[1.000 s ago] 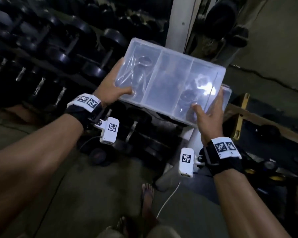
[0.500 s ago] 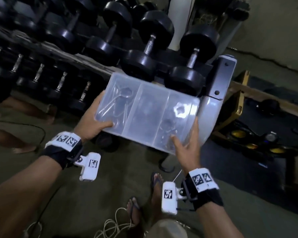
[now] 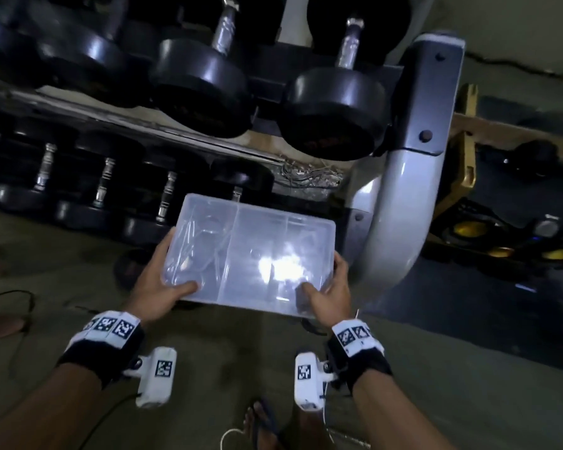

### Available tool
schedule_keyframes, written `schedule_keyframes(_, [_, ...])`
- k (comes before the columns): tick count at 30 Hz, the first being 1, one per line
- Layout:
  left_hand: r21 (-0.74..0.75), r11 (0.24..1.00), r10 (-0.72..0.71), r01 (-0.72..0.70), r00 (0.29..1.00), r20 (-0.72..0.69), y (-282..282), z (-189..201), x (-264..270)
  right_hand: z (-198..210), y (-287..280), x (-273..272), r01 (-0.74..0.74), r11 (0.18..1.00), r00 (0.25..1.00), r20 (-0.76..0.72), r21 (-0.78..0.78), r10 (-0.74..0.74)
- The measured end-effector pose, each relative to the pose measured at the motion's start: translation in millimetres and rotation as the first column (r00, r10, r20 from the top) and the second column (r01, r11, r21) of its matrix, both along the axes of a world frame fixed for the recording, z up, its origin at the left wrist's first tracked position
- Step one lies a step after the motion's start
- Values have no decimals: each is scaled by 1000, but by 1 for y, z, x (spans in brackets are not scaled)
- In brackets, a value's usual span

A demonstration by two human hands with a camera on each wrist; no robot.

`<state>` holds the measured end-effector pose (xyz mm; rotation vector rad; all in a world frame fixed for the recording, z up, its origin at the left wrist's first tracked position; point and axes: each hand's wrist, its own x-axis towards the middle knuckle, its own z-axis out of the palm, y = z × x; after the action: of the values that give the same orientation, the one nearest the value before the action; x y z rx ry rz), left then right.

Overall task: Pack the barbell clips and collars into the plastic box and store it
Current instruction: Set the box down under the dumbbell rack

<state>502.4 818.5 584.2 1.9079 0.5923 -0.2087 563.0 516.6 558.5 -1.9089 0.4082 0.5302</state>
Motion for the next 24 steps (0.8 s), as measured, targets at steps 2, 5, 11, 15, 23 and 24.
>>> schedule_keyframes(2, [7, 1000, 16, -16, 1000, 16, -5, -16, 26, -13, 3, 30, 39, 999, 999, 1, -27, -39])
schedule_keyframes(5, [10, 1000, 7, -7, 1000, 31, -7, -38, 60, -24, 8, 67, 102, 992, 994, 37, -68, -100])
schedule_keyframes(11, [13, 1000, -12, 12, 1000, -5, -16, -72, 108, -49, 20, 125, 281, 958, 960, 35, -65, -279])
schedule_keyframes(15, [72, 994, -85, 87, 996, -30, -31, -100, 133, -68, 21, 150, 411, 904, 907, -53, -114, -419])
schedule_keyframes(23, [146, 969, -180, 197, 976, -125, -70, -144, 158, -87, 6, 183, 410, 912, 868, -300, -13, -395])
schedule_keyframes(24, [144, 967, -192, 212, 972, -138, -75, -148, 160, -92, 6, 183, 425, 905, 866, -276, -37, -418])
